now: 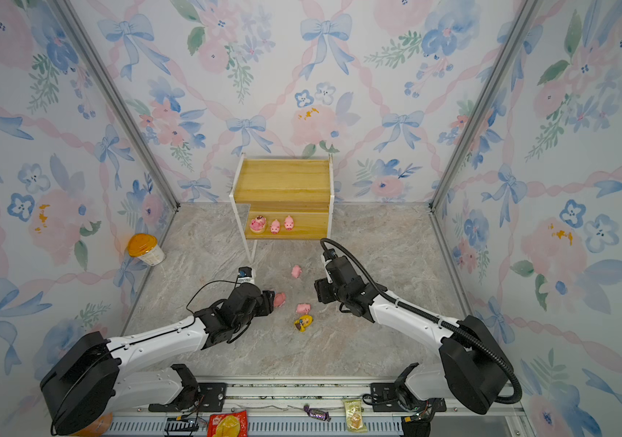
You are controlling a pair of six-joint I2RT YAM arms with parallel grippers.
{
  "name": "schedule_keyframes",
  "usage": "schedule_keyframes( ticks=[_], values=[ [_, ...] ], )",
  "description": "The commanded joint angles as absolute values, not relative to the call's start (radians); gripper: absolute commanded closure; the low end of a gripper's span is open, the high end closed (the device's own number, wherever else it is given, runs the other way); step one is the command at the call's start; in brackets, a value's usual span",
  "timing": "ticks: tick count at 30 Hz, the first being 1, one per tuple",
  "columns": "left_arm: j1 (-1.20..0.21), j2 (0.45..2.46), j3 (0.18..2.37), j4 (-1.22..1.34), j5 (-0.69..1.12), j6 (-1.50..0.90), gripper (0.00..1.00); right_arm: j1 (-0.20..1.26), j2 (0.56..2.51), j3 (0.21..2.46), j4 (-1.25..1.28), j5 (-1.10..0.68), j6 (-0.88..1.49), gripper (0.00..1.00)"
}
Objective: Organize plastic toys on shelves
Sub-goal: Pick up the plastic toy from the center of the table.
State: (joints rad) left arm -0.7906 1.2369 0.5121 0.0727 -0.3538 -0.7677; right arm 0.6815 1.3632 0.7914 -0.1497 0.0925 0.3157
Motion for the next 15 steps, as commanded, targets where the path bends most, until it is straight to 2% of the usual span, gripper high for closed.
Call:
schedule_keyframes(
  ticks=[1,5,15],
  values=[
    [-0.815,1.281,0.55,0.044,-0.379,-0.755,0.35,0.655,1.382,0.79,-0.23,0.077,0.33,0.36],
    [-0.839,1.318,0.574,0.044,-0.383,-0.753,0.36,0.65,1.4,0.82,-0.25,0.035,0.351,0.39],
    [-0.841,1.322,0.578,0.027,-0.392,-0.739,0.35,0.816,1.474,0.82,-0.254,-0.048,0.413,0.4]
  ],
)
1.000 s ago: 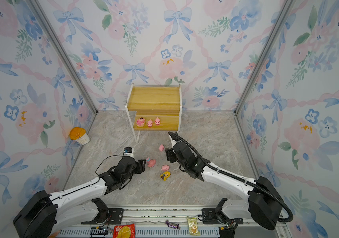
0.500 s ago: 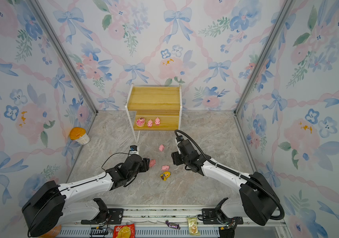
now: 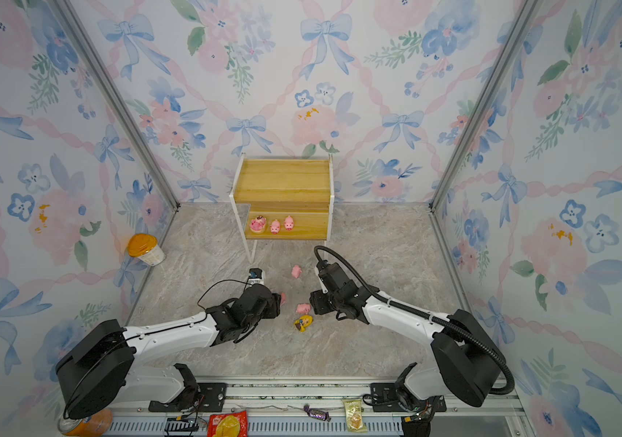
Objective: Organize plastic toys on shelves
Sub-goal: Pick up the plastic toy from the center of the table.
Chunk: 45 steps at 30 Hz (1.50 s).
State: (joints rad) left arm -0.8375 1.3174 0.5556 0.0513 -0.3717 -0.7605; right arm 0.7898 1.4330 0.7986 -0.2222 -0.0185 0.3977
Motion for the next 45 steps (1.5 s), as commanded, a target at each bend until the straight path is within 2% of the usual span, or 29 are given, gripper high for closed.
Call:
schedule_keyframes(
  ticks=[1,10,17,22,28,34,37,40,45],
  values=[
    [-0.841,1.321,0.577,0.026,-0.389,-0.739,0.36,0.817,1.481,0.824,-0.256,-0.061,0.411,0.4],
    [-0.842,1.293,0.551,0.017,-0.377,-0.762,0.37,0.828,1.56,0.872,-0.228,-0.149,0.421,0.4],
    [-0.842,1.255,0.537,0.007,-0.398,-0.765,0.36,0.824,1.684,0.965,-0.293,-0.116,0.401,0.47],
    [-0.837,1.247,0.531,0.006,-0.405,-0.761,0.35,0.795,1.735,1.021,-0.319,-0.133,0.415,0.61],
    [-0.828,1.247,0.528,0.009,-0.406,-0.767,0.35,0.7,1.767,1.027,-0.269,-0.261,0.578,0.74],
    [-0.825,1.256,0.527,0.013,-0.409,-0.762,0.35,0.682,1.771,1.004,-0.201,-0.292,0.767,0.74],
    [-0.825,1.256,0.53,0.012,-0.401,-0.759,0.35,0.665,1.744,0.959,-0.099,-0.314,0.867,0.67],
    [-0.825,1.248,0.532,0.012,-0.393,-0.759,0.35,0.664,1.704,0.962,-0.093,-0.278,0.868,0.63],
    [-0.828,1.24,0.542,0.012,-0.376,-0.764,0.35,0.662,1.693,0.99,-0.14,-0.251,0.782,0.62]
  ],
)
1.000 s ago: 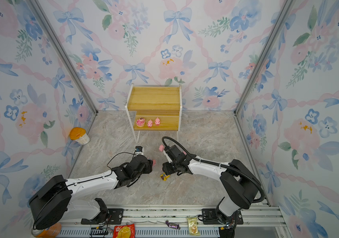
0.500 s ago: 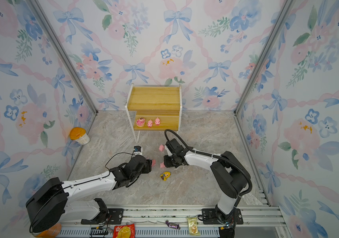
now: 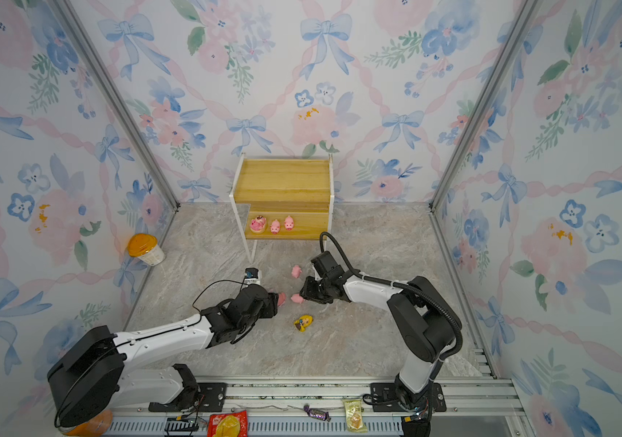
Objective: Organize plastic toys on shelves
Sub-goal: Pick up the plastic toy from the center of the table.
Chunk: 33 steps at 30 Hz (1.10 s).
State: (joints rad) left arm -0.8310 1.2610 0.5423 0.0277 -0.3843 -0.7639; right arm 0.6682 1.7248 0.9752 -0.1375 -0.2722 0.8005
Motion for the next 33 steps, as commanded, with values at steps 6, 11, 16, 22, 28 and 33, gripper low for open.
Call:
schedule_keyframes(
  ticks=[6,11,16,22,28,33],
  values=[
    [-0.838,1.232,0.535,0.012,-0.371,-0.793,0.35,0.719,1.676,0.956,-0.173,-0.189,0.698,0.62],
    [-0.86,1.24,0.543,0.011,-0.378,-0.803,0.35,0.735,1.583,0.926,-0.177,-0.102,0.588,0.62],
    [-0.897,1.271,0.59,0.008,-0.394,-0.873,0.36,0.738,1.447,0.843,-0.129,0.007,0.419,0.56],
    [-0.956,1.328,0.667,-0.014,-0.468,-1.092,0.38,0.687,1.279,0.646,0.115,-0.059,0.204,0.38],
    [-0.945,1.372,0.777,-0.125,-0.498,-1.17,0.37,0.601,1.36,0.525,0.511,-0.322,0.022,0.36],
    [-0.823,1.292,0.769,-0.154,-0.361,-1.028,0.36,0.598,1.549,0.511,0.784,-0.498,-0.089,0.37]
  ],
)
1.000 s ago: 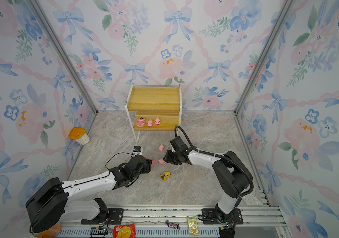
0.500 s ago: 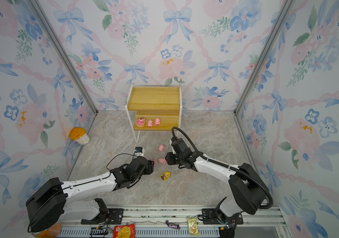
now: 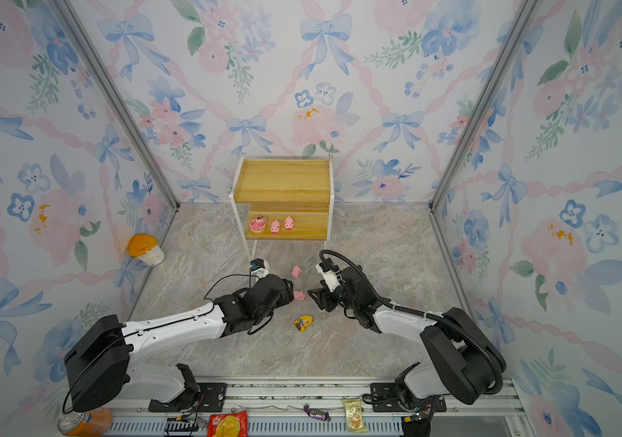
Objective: Organize plastic toys on shelves
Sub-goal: Pick up the plastic toy from the center of the table.
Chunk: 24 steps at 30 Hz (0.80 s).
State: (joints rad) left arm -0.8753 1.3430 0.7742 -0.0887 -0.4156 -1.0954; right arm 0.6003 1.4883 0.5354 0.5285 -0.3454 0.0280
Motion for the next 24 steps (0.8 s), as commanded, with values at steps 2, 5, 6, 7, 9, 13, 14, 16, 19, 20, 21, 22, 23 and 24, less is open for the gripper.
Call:
schedule_keyframes(
  ticks=[2,5,6,7,9,13,14,16,19,20,21,22,23,24],
  values=[
    [-0.757,1.257,0.755,-0.154,-0.296,-0.94,0.36,0.591,1.606,0.539,0.791,-0.527,-0.126,0.38],
    [-0.684,1.224,0.75,-0.169,-0.213,-0.822,0.36,0.607,1.647,0.602,0.674,-0.525,-0.214,0.4],
    [-0.674,1.212,0.751,-0.18,-0.208,-0.791,0.36,0.618,1.649,0.614,0.647,-0.507,-0.239,0.4],
    [-0.663,1.206,0.754,-0.189,-0.2,-0.763,0.35,0.623,1.649,0.628,0.62,-0.503,-0.258,0.4],
    [-0.633,1.206,0.764,-0.213,-0.177,-0.712,0.35,0.633,1.649,0.655,0.56,-0.498,-0.285,0.41],
    [-0.59,1.212,0.763,-0.21,-0.122,-0.649,0.35,0.666,1.71,0.702,0.509,-0.486,-0.33,0.42],
    [-0.584,1.219,0.767,-0.21,-0.119,-0.633,0.34,0.669,1.723,0.711,0.505,-0.49,-0.334,0.42],
    [-0.573,1.219,0.766,-0.21,-0.115,-0.622,0.34,0.667,1.745,0.71,0.537,-0.49,-0.328,0.42],
    [-0.558,1.204,0.749,-0.191,-0.101,-0.618,0.34,0.669,1.769,0.707,0.562,-0.484,-0.337,0.42],
    [-0.554,1.198,0.742,-0.181,-0.095,-0.619,0.34,0.669,1.777,0.703,0.577,-0.48,-0.337,0.43],
    [-0.551,1.192,0.732,-0.173,-0.094,-0.621,0.34,0.669,1.786,0.701,0.585,-0.476,-0.337,0.43],
    [-0.548,1.188,0.725,-0.164,-0.089,-0.624,0.34,0.668,1.792,0.697,0.595,-0.475,-0.34,0.43],
    [-0.545,1.183,0.716,-0.153,-0.081,-0.63,0.34,0.666,1.799,0.692,0.605,-0.475,-0.339,0.43],
    [-0.543,1.179,0.708,-0.145,-0.078,-0.636,0.34,0.667,1.804,0.688,0.613,-0.471,-0.341,0.43]
  ],
)
